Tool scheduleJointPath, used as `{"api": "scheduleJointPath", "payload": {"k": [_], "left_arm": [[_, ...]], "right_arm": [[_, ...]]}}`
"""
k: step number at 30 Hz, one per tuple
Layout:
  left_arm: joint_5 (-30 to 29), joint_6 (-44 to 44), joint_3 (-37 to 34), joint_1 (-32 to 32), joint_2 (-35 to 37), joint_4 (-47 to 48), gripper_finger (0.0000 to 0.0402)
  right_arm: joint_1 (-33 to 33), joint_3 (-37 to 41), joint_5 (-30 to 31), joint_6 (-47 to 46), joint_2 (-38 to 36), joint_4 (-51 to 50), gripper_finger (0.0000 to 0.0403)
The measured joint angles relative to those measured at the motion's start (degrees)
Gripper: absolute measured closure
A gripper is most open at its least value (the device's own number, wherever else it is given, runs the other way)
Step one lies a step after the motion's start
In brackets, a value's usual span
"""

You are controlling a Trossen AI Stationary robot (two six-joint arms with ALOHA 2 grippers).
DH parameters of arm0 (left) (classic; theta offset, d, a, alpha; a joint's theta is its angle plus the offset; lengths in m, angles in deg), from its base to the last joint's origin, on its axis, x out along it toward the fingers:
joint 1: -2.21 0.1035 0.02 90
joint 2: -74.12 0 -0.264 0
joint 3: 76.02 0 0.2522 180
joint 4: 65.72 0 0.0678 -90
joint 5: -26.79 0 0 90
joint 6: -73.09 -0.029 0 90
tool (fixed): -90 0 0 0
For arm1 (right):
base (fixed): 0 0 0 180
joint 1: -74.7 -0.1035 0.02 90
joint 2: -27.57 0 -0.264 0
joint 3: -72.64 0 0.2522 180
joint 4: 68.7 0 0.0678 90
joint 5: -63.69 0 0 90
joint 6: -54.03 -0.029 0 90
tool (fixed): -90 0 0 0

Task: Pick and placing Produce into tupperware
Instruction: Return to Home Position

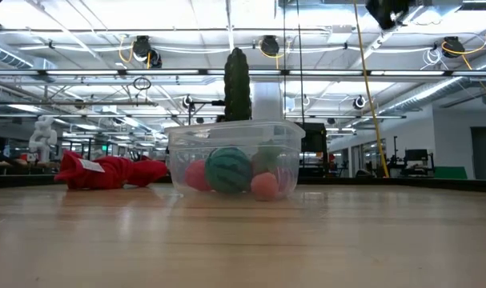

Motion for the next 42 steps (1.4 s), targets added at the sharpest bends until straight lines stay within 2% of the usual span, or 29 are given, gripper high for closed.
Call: {"api": "scheduleJointPath", "payload": {"k": [3,5,8,12,15,18,22,27,31,34,38,42], "left_arm": [[0.26,-10.98,-2.85,6.92,0.01,-10.78,0.0192],[2.92,-22.08,-3.49,12.40,0.03,-18.14,0.0192],[9.14,-39.44,-5.27,20.95,0.04,-31.76,0.0192],[21.20,-59.96,-10.59,31.75,0.12,-53.61,0.0192],[28.09,-67.26,-14.84,39.49,0.95,-62.48,0.0192],[29.72,-69.92,-19.09,44.78,4.89,-66.68,0.0192],[30.67,-74.11,-24.87,47.86,15.43,-70.50,0.0192],[30.29,-79.97,-31.29,48.20,33.74,-70.27,0.0192],[30.12,-81.30,-34.17,48.28,47.85,-62.75,0.0192],[27.66,-80.07,-34.73,48.26,56.63,-54.91,0.0192],[27.83,-79.64,-35.51,48.26,61.90,-53.22,0.0192],[27.57,-78.14,-37.62,48.26,61.40,-53.24,0.0192]], "right_arm": [[0.53,6.88,-0.06,-2.95,-0.10,4.89,0.0193],[1.97,10.33,0.04,-3.66,1.21,8.49,0.0193],[4.44,14.09,-0.96,-3.14,2.34,14.25,0.0193],[8.18,15.91,-6.30,-0.49,2.23,18.84,0.0193],[11.25,15.94,-9.69,1.22,0.62,18.80,0.0193],[13.61,15.95,-13.27,2.24,-2.69,17.04,0.0193],[15.16,15.94,-14.94,3.32,-9.65,14.52,0.0193],[15.10,15.96,-15.06,5.42,-19.10,13.19,0.0193],[15.06,16.69,-15.01,5.55,-25.61,12.21,0.0193],[15.08,18.67,-14.34,6.90,-30.58,12.85,0.0193],[15.15,23.67,-9.63,7.30,-35.49,18.21,0.0193],[16.25,28.53,-8.58,8.19,-37.17,22.22,0.0193]]}}
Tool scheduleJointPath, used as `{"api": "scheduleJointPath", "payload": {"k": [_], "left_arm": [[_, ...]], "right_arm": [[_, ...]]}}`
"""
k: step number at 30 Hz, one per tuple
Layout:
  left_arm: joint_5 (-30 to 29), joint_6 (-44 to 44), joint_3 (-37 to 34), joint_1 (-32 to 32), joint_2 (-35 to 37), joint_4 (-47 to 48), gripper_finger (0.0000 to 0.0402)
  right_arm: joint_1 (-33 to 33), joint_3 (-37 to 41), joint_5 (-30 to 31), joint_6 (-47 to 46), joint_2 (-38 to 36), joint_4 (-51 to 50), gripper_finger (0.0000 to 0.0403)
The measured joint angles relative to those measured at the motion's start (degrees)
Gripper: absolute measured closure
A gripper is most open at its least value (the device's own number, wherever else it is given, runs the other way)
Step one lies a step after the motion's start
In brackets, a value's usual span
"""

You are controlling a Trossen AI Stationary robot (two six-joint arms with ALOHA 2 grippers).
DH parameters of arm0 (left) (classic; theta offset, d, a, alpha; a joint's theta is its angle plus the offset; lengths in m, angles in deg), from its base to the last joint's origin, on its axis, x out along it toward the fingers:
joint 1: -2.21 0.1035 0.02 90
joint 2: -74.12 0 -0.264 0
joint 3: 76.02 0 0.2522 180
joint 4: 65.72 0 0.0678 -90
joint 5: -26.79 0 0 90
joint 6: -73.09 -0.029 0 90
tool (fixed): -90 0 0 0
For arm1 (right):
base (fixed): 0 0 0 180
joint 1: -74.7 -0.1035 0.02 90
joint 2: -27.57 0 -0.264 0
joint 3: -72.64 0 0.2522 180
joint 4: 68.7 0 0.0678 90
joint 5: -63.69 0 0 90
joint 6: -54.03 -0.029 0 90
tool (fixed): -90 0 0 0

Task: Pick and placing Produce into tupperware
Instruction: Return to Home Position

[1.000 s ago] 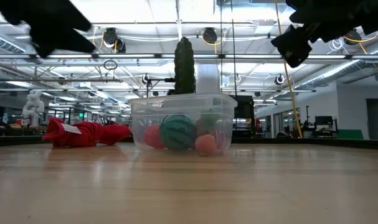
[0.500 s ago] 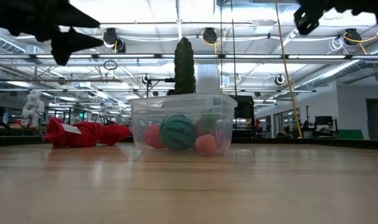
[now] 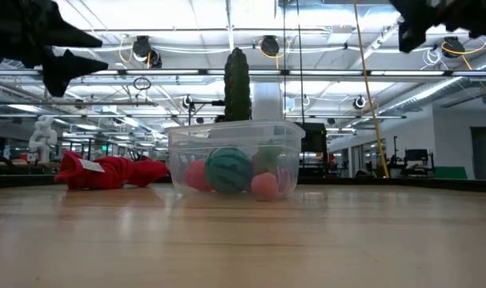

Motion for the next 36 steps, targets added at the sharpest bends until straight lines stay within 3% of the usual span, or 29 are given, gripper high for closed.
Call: {"api": "scheduleJointPath", "payload": {"k": [5,11,15,23,31,36], "left_arm": [[-0.01,-0.62,-4.06,0.02,-1.62,-8.22,0.0192],[1.17,-5.63,-7.63,0.36,-2.11,-14.80,0.0192],[1.01,-5.25,-9.29,2.02,-2.11,-14.75,0.0192],[1.45,-4.75,-9.26,1.61,-2.13,-13.70,0.0192],[-6.14,-6.60,-9.26,-3.15,-2.11,-13.91,0.0192],[-8.14,-9.98,-9.26,-5.71,-2.09,-16.38,0.0192]], "right_arm": [[5.47,2.37,-0.81,-0.34,0.04,0.33,0.0193],[12.42,2.60,-17.93,-0.08,0.07,-0.99,0.0193],[15.19,2.63,-24.57,-0.81,0.07,-4.80,0.0193],[14.51,3.13,-25.02,1.92,-2.31,-2.00,0.0193],[14.20,12.70,-24.30,-0.96,-9.54,13.24,0.0193],[14.27,15.75,-24.15,-2.88,-12.50,15.41,0.0193]]}}
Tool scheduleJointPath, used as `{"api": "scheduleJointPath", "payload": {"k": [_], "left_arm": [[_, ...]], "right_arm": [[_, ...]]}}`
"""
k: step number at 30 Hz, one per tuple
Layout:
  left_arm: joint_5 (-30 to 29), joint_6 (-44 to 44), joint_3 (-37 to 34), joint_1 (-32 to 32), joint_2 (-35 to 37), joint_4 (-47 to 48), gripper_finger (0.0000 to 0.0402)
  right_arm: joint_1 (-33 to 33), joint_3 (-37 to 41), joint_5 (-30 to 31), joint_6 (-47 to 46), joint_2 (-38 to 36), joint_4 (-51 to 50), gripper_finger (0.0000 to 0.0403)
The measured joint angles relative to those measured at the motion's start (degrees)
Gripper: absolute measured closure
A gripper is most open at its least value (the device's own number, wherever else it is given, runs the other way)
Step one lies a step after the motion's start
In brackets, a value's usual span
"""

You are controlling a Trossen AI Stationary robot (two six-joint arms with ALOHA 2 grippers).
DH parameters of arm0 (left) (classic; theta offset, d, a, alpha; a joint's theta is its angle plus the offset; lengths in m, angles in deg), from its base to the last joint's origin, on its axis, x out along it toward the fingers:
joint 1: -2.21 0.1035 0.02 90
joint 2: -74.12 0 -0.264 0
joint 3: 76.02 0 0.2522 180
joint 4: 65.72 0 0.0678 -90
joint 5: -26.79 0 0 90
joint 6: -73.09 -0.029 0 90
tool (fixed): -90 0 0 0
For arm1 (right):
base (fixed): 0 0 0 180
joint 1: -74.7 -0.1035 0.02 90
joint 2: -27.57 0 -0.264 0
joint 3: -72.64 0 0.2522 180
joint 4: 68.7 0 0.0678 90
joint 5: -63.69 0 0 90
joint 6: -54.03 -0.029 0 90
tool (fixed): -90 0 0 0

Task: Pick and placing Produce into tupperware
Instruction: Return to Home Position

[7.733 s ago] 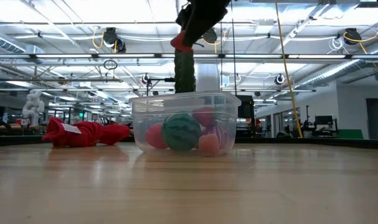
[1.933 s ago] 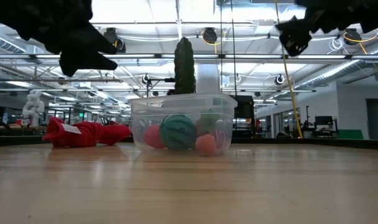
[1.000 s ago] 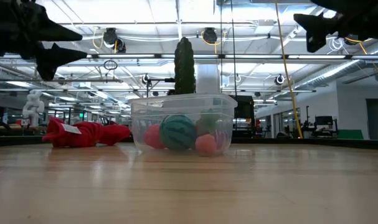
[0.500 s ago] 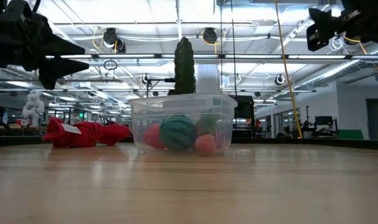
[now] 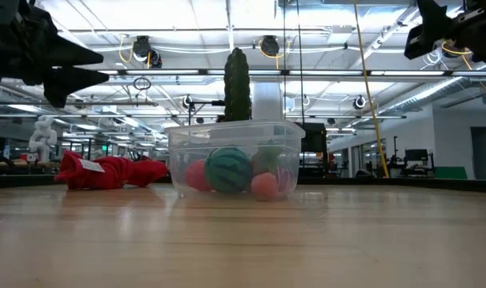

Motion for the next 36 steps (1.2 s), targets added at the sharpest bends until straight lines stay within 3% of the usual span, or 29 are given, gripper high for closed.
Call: {"api": "scheduleJointPath", "payload": {"k": [7,18,30,36], "left_arm": [[0.38,-4.59,0.02,-0.55,0.00,-3.28,0.0192],[0.41,-3.90,0.04,-0.52,0.00,-7.41,0.0192],[-1.56,9.66,0.07,-0.46,-3.72,-5.19,0.0192],[-9.77,23.02,0.07,-0.45,-10.50,2.03,0.0192]], "right_arm": [[-0.03,0.17,0.01,0.47,-0.82,-2.58,0.0193],[-0.03,0.29,-0.32,0.93,-0.81,-3.38,0.0193],[0.01,0.31,-1.42,-1.44,-0.79,-14.01,0.0193],[0.01,0.31,3.56,3.07,-0.38,-21.72,0.0193]]}}
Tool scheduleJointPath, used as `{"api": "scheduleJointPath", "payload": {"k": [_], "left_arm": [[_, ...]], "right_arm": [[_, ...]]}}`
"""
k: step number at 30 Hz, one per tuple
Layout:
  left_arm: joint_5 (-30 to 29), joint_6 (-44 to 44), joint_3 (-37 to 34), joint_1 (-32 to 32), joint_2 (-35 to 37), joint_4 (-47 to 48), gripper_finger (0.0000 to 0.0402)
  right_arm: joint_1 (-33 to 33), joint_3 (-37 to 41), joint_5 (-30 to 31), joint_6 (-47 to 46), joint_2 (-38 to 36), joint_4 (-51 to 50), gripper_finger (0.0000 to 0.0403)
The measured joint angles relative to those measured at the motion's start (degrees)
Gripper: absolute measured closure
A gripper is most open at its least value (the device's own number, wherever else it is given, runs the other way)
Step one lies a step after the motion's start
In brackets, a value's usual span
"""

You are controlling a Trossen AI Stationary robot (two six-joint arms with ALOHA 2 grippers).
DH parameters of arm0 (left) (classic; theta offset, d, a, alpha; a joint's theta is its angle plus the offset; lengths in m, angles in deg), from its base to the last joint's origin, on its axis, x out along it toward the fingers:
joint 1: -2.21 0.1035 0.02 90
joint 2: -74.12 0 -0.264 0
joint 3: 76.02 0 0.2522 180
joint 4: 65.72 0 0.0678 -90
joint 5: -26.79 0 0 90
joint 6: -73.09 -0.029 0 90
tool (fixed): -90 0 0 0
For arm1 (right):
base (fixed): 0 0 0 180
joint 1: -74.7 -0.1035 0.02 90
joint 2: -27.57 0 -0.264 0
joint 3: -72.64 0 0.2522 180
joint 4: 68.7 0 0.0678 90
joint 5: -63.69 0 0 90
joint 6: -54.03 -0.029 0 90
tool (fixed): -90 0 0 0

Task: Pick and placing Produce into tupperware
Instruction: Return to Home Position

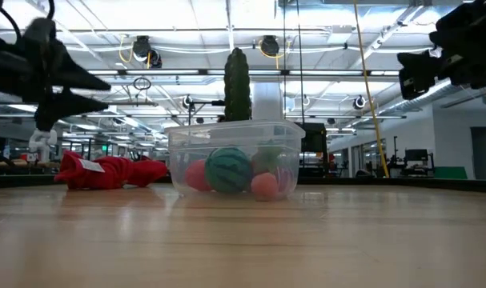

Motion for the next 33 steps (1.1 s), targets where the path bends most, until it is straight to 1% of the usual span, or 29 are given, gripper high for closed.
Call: {"api": "scheduleJointPath", "payload": {"k": [3,5,9,12,15,17,23,25,27,28,33], "left_arm": [[-2.87,3.94,0.00,-0.01,-4.75,0.14,0.0192],[-4.90,3.61,0.00,-0.01,-7.85,-1.97,0.0192],[-10.75,1.19,0.00,-0.01,-12.14,-4.40,0.0192],[-14.90,0.88,0.00,-0.01,-13.89,-4.56,0.0192],[-16.79,0.64,0.00,-0.01,-14.30,-4.39,0.0192],[-16.90,0.69,0.00,-0.01,-14.31,-4.32,0.0192],[-16.86,2.33,0.00,-0.01,-14.31,-4.24,0.0192],[-15.64,0.55,0.00,-0.01,-14.31,-4.23,0.0192],[-13.08,-1.75,0.00,-0.01,-14.31,-4.23,0.0192],[-11.70,-2.65,0.00,-0.01,-14.31,-4.23,0.0192],[-4.44,-5.33,0.00,-0.01,-14.31,-4.23,0.0192]], "right_arm": [[-0.02,0.02,-2.29,3.06,1.41,0.09,0.0193],[0.13,0.02,-2.35,5.49,2.61,-0.03,0.0193],[0.75,0.02,-2.32,9.50,6.35,0.50,0.0193],[0.76,0.02,-1.77,12.06,8.71,4.62,0.0193],[0.76,0.02,1.67,12.89,9.92,8.19,0.0193],[0.84,0.02,3.78,13.92,10.04,7.94,0.0193],[2.20,0.07,3.74,13.63,10.04,8.22,0.0193],[2.29,0.07,3.73,13.88,10.04,8.33,0.0193],[2.29,0.07,3.77,14.06,10.04,8.35,0.0193],[2.29,0.07,3.77,12.91,10.04,8.32,0.0193],[2.21,0.07,3.75,-0.47,10.04,8.35,0.0193]]}}
